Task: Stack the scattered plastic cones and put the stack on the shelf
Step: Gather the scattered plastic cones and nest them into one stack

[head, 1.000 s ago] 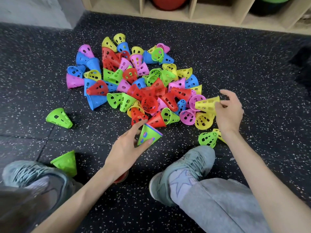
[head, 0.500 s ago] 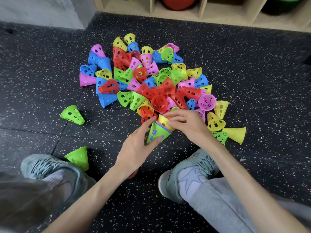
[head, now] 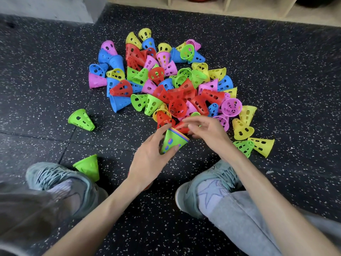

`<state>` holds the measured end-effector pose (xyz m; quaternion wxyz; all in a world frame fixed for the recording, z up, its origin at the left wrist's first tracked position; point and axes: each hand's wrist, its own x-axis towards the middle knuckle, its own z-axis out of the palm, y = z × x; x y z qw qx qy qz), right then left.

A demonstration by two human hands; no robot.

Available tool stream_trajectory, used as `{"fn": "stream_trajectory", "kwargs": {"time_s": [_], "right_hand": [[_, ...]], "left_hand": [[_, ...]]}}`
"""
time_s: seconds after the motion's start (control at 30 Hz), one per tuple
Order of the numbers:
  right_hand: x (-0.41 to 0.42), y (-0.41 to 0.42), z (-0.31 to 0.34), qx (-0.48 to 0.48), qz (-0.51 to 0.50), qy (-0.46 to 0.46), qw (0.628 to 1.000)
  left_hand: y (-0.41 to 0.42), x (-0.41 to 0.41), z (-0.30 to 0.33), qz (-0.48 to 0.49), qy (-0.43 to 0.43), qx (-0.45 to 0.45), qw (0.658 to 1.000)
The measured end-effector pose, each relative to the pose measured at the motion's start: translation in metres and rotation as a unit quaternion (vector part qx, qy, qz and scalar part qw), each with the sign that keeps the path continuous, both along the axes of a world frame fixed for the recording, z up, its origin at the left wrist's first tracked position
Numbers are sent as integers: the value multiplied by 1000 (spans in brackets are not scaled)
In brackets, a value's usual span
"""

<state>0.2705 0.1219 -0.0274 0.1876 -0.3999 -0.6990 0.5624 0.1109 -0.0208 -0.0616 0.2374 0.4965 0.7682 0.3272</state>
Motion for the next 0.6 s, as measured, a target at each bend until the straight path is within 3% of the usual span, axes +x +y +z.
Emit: {"fn": "stream_trajectory", "kwargs": {"time_s": [0.23,0.47,0.6], "right_hand": [[-3,18,-33,39,-76,-101,991],[-12,22,-48,37,-104,-103,989],[-20,33,-49,86,-131,-100,983]], "left_hand": [[-5,-3,-4,53,7,-10,999],[-2,-1,-1,83,21,-26,996],[-3,-3,-2,115,26,-42,992]]}}
